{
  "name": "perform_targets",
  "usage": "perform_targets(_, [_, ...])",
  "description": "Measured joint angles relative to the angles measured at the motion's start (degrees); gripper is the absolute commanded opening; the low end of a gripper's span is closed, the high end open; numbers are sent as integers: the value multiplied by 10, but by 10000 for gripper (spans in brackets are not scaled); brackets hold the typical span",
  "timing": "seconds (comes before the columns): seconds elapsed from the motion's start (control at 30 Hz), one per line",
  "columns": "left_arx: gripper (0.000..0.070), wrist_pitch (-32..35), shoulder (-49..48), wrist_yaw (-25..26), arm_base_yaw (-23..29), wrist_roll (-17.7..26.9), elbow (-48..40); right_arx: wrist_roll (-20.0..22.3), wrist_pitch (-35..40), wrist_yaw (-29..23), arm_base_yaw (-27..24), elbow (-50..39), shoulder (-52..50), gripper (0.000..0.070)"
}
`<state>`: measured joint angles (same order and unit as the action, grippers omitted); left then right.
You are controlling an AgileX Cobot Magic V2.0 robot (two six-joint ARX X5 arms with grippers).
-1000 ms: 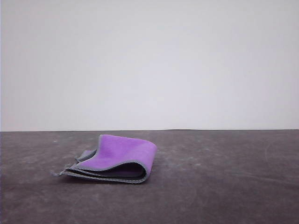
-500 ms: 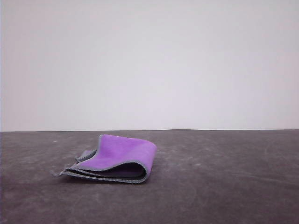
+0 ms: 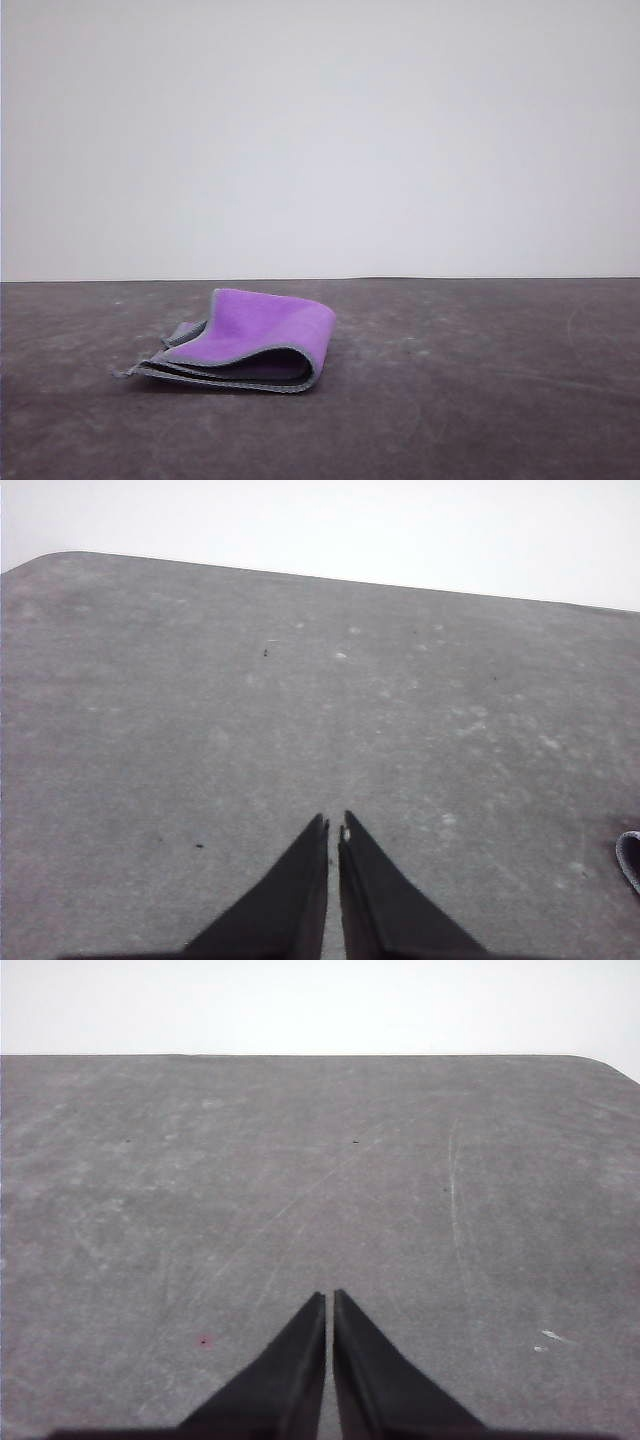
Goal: Fold clothes
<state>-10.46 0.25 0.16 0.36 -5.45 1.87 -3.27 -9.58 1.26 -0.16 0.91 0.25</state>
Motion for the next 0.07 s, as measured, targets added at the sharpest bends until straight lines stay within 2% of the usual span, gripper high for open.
perform_targets(0.07, [3, 0, 0, 0, 0, 0, 0, 0, 0, 0, 0, 0, 0, 10])
